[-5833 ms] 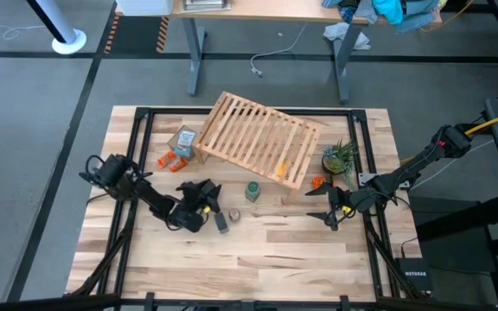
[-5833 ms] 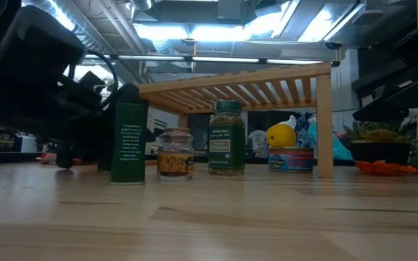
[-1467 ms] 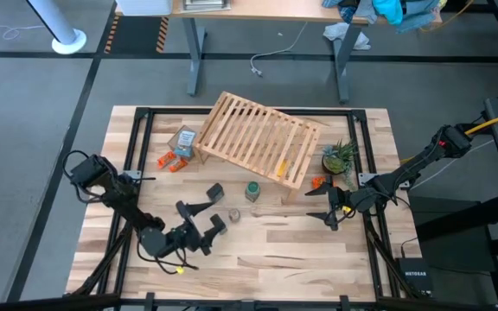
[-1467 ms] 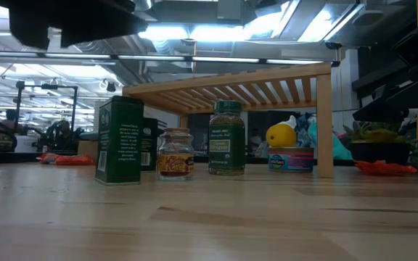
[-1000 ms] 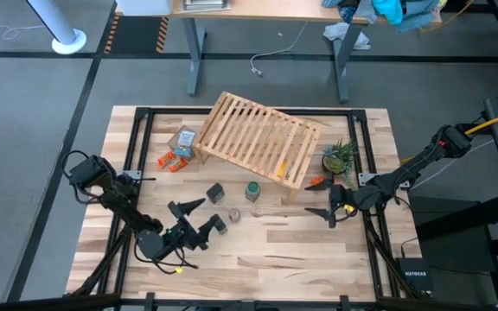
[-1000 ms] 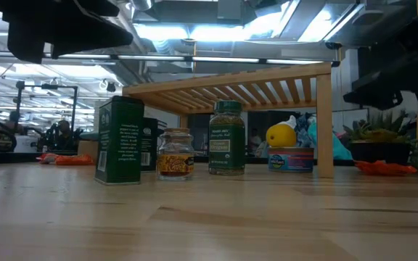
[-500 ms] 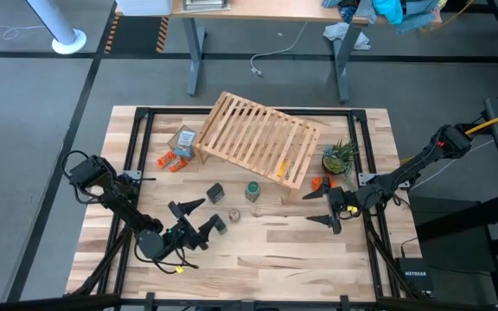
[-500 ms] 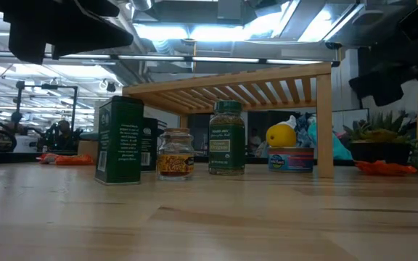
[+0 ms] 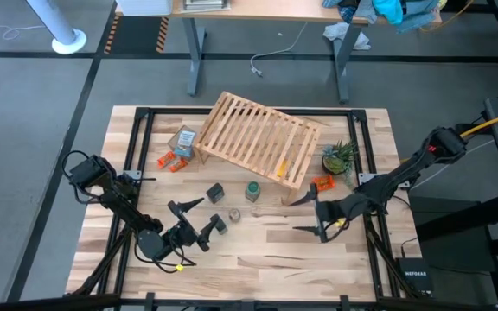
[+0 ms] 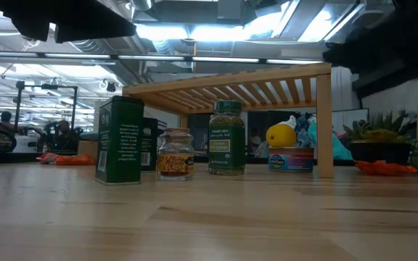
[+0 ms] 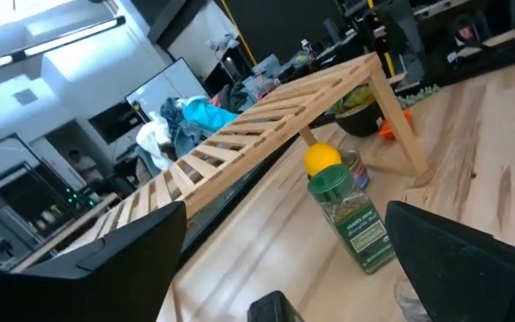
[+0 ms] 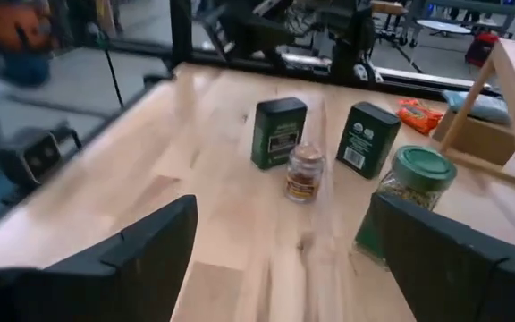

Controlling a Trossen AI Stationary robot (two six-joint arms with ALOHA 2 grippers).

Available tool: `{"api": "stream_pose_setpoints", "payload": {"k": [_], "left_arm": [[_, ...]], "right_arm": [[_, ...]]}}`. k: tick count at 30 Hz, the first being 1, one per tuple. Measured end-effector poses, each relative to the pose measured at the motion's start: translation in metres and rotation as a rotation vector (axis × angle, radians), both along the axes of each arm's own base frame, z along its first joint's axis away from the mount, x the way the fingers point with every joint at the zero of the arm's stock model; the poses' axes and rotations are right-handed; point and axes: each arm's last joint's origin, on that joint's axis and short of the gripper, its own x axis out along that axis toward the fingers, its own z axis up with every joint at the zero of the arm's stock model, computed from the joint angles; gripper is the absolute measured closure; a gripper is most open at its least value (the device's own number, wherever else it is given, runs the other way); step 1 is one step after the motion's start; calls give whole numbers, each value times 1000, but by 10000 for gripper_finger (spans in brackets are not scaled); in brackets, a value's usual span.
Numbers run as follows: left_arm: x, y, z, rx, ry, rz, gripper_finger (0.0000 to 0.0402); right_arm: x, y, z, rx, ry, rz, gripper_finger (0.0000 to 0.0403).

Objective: Shelf spices
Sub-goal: Remove the green seasoning can from the shelf

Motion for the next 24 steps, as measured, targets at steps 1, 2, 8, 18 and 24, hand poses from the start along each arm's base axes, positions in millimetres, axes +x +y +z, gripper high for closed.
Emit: {"api": "stream_pose_setpoints", "payload": {"k": [1, 2, 8, 18, 24], "left_arm": [[-1, -1, 0, 1, 1, -4, 27], [-1, -2, -1, 3, 3, -7, 27], [-9, -10, -4, 38, 34, -46, 27], [-19, -20, -11, 32, 28, -92, 27], [-18, -19, -11, -67, -57, -92, 27]], "right_arm": [[4, 2, 1, -21, 10, -11, 66], [7, 3, 2, -35, 21, -27, 66], [19, 10, 5, -59, 48, -44, 66], [20, 16, 7, 2, 55, 108, 66], [19, 20, 7, 53, 80, 231, 66]]}}
